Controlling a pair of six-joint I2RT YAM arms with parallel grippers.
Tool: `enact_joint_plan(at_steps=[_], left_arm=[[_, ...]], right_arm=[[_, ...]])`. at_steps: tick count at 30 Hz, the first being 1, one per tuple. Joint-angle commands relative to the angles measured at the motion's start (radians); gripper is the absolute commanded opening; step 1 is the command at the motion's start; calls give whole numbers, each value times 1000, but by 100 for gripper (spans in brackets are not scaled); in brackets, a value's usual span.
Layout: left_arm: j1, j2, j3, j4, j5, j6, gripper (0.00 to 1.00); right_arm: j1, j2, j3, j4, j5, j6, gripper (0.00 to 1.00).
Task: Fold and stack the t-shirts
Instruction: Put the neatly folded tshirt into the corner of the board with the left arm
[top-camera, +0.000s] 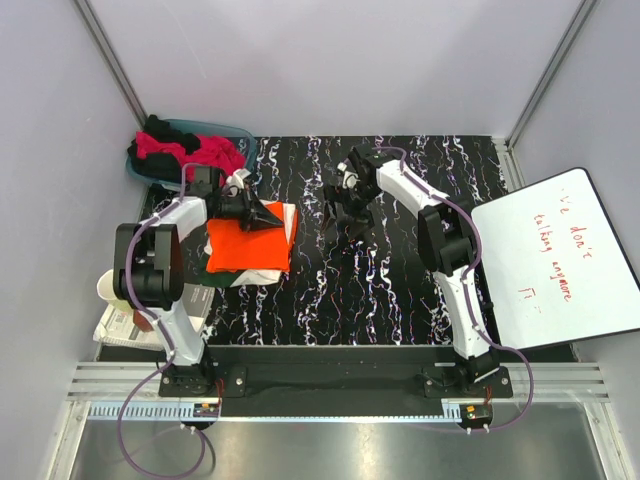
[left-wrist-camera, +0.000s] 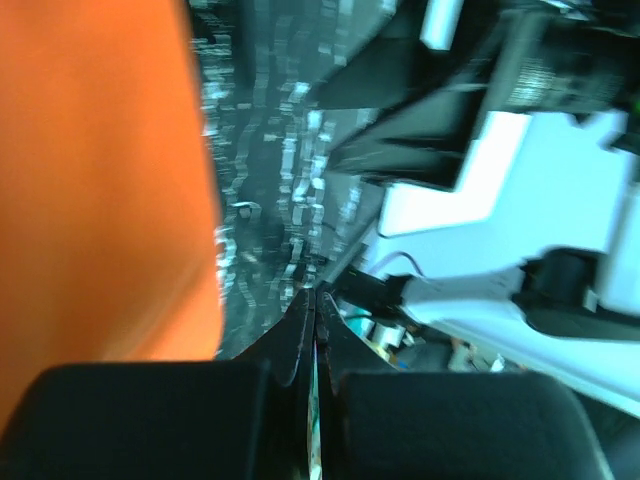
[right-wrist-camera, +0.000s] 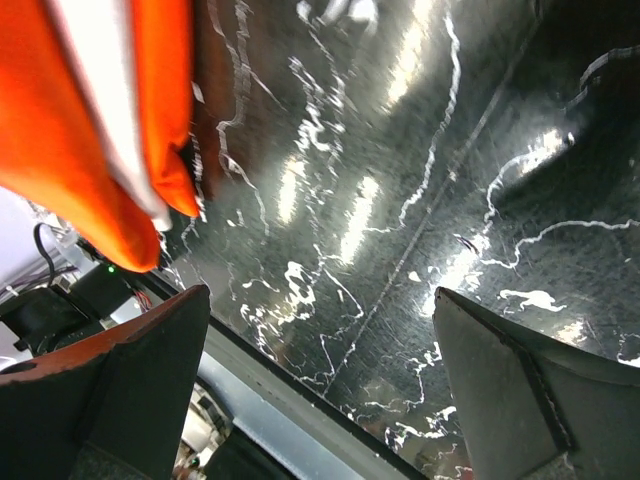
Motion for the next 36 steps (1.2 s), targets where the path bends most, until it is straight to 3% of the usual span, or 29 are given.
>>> enact_joint_plan(at_steps=[1,4,11,19,22,25,33,36], left_arm=[[-18,32,-56,195,171,-107,0],[-18,44,-136,287,186,-156,0],[-18,101,-254,303,192,-156,0],[-11,245,-257,244,191,-118,0],[-11,247,-194,139,163,-28,0],[-11,186,-77,-96,55,147,0],[-11,-55,198,-351,-201,309,0],[-12,-89,290,-398,-314,318,12]], right_arm=[[6,-78,-39,35,-27,12,100],[8,-83,-55,39,-25,10,100],[3,-78,-60,44,-24,16,100],[1,-70,-51,44,-27,21,100],[0,-75,-57,45,-25,21,100],[0,-81,-66,47,-16,21,100],[-3,-89,-40,47,33,9,100],[-14,-83,4,25,77,-7,100]])
